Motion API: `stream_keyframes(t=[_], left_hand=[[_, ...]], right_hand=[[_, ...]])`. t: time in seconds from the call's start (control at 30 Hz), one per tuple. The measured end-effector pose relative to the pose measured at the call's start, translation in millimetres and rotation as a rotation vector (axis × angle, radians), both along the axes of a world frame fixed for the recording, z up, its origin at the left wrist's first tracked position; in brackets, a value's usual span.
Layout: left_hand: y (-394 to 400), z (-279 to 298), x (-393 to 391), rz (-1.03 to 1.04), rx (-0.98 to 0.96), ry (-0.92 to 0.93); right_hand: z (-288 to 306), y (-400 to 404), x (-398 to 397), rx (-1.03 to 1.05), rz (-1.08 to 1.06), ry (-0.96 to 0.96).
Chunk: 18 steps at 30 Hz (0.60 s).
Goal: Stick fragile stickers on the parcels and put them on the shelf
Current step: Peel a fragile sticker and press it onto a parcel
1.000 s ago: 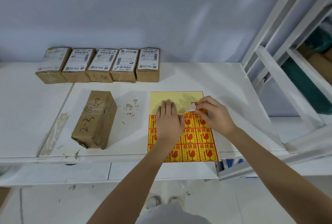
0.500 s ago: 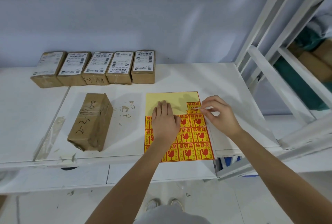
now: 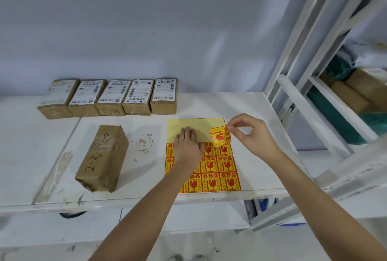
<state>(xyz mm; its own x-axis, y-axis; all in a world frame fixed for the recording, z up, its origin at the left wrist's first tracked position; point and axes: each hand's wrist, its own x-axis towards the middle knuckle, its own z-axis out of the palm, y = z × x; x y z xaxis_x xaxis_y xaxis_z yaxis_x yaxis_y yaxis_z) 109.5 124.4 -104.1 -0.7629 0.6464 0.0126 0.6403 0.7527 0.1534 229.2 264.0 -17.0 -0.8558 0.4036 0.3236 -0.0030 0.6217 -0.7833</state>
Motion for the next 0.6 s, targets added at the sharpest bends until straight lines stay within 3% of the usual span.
stream_keyframes(t=[0.13, 0.23, 0.33, 0.4, 0.47, 0.6], left_hand=[[-0.1, 9.4, -12.1, -0.001, 0.112, -0.098], [-5.4, 29.8, -19.5, 0.044, 0.310, -0.246], [-20.6, 64.3, -15.4, 0.105, 0.677, -0.578], [-35.8, 87.5, -6.2, 0.014, 0.807, -0.746], [-50.1, 102.2, 4.6, -0.092, 0.791, -0.740], [-67.1, 107.8, 14.1, -0.061, 0.847, -0.702]], right_hand=[[13.3, -4.6, -3.8, 0.003, 0.063, -0.017], [18.5, -8.5, -5.7, 0.033, 0.121, -0.058], [21.4, -13.2, -9.3, 0.071, 0.195, -0.101], [23.0, -17.9, -13.1, 0.093, 0.235, -0.105], [24.1, -23.1, -18.3, 0.103, 0.263, -0.083], [26.1, -37.4, -27.5, 0.093, 0.320, -0.046]])
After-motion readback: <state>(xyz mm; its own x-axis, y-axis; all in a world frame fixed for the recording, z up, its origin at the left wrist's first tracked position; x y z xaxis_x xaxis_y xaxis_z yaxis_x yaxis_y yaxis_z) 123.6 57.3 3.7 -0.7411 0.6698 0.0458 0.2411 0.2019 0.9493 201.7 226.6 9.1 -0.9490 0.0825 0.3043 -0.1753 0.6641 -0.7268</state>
